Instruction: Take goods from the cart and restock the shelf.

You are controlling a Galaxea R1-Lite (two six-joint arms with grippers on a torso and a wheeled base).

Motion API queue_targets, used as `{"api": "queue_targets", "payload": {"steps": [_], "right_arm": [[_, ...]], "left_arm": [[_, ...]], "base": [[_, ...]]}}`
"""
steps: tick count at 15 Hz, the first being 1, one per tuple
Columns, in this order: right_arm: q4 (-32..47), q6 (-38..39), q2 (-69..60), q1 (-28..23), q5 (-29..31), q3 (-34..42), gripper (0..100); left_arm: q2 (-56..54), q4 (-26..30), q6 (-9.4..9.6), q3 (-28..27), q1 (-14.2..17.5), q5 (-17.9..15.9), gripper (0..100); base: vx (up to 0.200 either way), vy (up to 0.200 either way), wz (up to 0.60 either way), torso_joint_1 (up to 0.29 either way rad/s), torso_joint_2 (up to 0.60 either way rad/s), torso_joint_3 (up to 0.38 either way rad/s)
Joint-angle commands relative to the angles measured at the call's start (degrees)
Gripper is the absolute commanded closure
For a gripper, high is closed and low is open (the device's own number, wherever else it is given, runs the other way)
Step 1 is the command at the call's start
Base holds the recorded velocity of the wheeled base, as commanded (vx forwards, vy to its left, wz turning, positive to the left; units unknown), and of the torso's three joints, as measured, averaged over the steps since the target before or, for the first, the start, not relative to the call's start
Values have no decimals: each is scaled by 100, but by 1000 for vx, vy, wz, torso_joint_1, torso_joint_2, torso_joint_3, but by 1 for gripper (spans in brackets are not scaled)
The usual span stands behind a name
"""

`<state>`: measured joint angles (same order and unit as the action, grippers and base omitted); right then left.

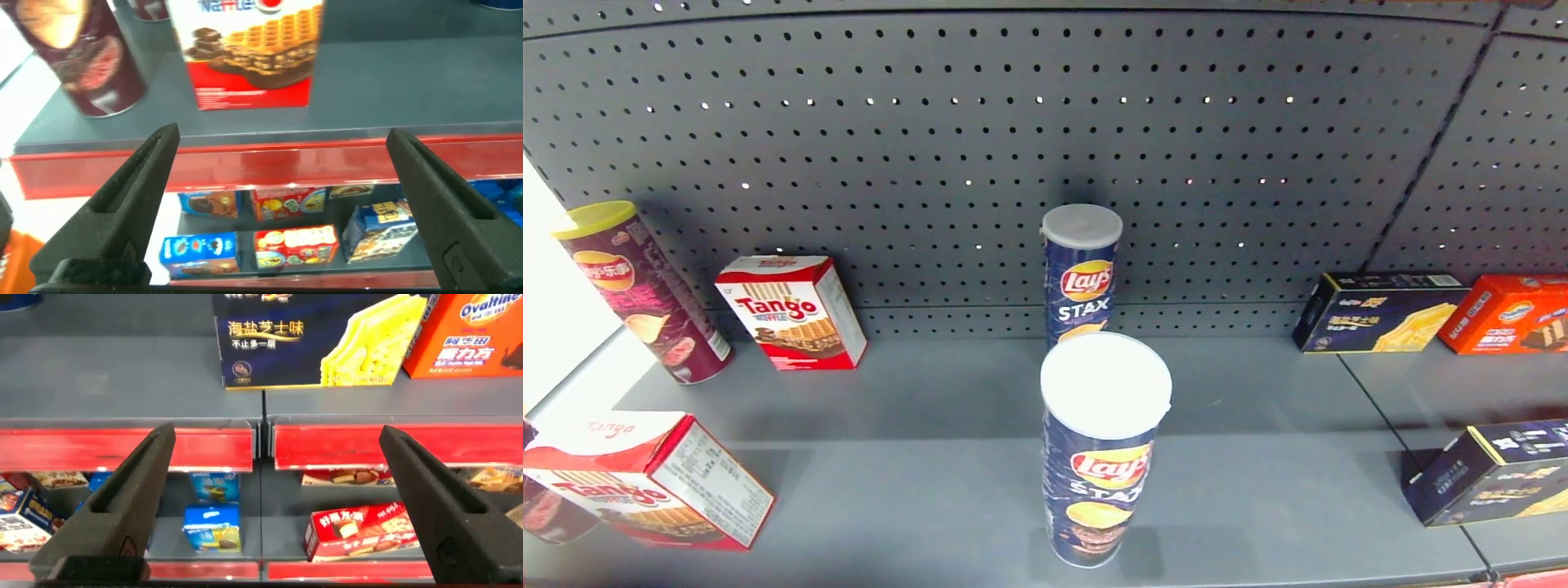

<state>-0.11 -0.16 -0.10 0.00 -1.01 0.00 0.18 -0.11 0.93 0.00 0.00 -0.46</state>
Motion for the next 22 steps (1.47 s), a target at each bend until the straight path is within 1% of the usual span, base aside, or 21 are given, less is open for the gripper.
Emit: {"api": "queue_targets", "payload": {"steps": [1,9,11,18,20,22], "right_arm": [[2,-2,10,0,-4,0,0],[2,-2,10,0,-4,0,0],[2,-2,10,0,-4,0,0],[2,-2,10,0,-4,0,0],[2,-2,10,0,-4,0,0],[2,-2,10,0,-4,0,0]], "left_arm": [[8,2,-5,0,0,2,0],[8,2,-5,0,0,11,0],[8,2,-31,0,9,11,0],[8,2,-31,0,0,11,0],[8,2,-66,0,0,46,0],[8,2,-57,0,9,38,0]], "base": [[0,0,0,0,0,0],[0,0,0,0,0,0],[0,-200,0,7,2,2],[0,0,0,0,0,0],[-200,0,0,2,3,2],[0,0,0,0,0,0]]}}
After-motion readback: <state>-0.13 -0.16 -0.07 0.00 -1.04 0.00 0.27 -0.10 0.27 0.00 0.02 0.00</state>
